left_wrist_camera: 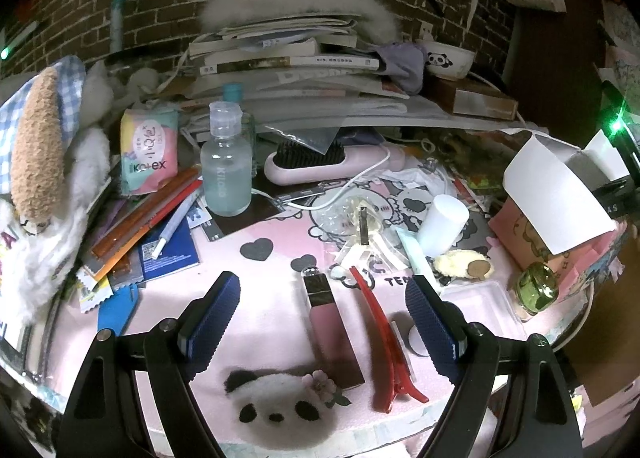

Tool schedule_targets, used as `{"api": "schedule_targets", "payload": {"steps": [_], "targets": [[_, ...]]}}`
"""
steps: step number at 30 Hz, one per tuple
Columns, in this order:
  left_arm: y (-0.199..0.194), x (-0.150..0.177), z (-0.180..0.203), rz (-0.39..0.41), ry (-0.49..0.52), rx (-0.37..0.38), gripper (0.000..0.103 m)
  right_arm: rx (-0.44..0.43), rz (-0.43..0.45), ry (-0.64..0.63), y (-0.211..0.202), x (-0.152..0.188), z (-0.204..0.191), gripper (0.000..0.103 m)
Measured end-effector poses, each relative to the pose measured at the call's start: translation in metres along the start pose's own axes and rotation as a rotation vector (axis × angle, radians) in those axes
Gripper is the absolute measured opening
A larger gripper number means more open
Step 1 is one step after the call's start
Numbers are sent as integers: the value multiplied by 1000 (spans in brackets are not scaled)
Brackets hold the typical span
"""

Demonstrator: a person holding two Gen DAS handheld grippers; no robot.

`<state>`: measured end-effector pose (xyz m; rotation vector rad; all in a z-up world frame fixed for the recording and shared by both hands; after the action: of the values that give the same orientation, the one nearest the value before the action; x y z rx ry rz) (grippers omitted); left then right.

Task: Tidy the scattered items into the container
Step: 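Carry the blue tin into the white box and open the right gripper, then grasp the white panda-face plush with the left gripper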

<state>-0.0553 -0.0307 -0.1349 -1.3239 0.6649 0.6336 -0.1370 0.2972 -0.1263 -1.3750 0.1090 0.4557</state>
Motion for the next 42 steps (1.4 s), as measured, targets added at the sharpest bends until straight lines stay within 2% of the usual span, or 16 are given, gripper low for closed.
{"api": "schedule_targets", "payload": {"steps": [6, 8, 10, 15, 16, 17, 20, 23, 28, 33, 38, 42], "targets": [[2, 2, -3, -2, 0, -9, 83, 18, 5, -21, -2, 1, 2, 62], [1, 3, -4, 12, 6, -2, 88, 16, 7, -21, -4, 2, 2, 63], [0, 4, -6, 21, 11, -10, 90, 11, 16, -30, -7, 3, -1, 65], [1, 10, -18, 17, 16, -42, 90, 12, 60, -51, -19, 0, -7, 71], [2, 12, -19, 16, 14, -37, 90, 24, 70, -56, -23, -1, -8, 76], [2, 13, -20, 16, 13, -33, 90, 39, 87, -57, -27, -3, -8, 80], [-1, 18, -20, 20, 20, -14, 90, 49, 149, -37, -47, -7, -4, 81], [-6, 24, -20, 31, 28, -2, 90, 83, 265, -10, -77, -11, -4, 81], [-14, 32, -17, 56, 71, -17, 90, -56, 410, -5, -114, -16, -33, 84], [-18, 39, -17, 49, 77, -32, 90, -193, 513, -80, -133, -14, -92, 88], [-18, 53, -20, 23, 86, -54, 90, -305, 534, -185, -126, -2, -160, 88], [-18, 64, -21, 13, 85, -58, 89, -385, 525, -213, -117, 6, -193, 88]]}}
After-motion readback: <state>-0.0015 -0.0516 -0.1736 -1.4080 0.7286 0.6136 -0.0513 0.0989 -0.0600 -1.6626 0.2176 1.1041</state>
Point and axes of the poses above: each gripper's, at about its wrist camera, not at the fingertips, and y roughly the way its jaws point, z to its right, x to its underside, the point moved 8 cm from there along y, roughly the way its jaws point, and after that the axes turned 2 degrees about -z, right-handed, at the moved point
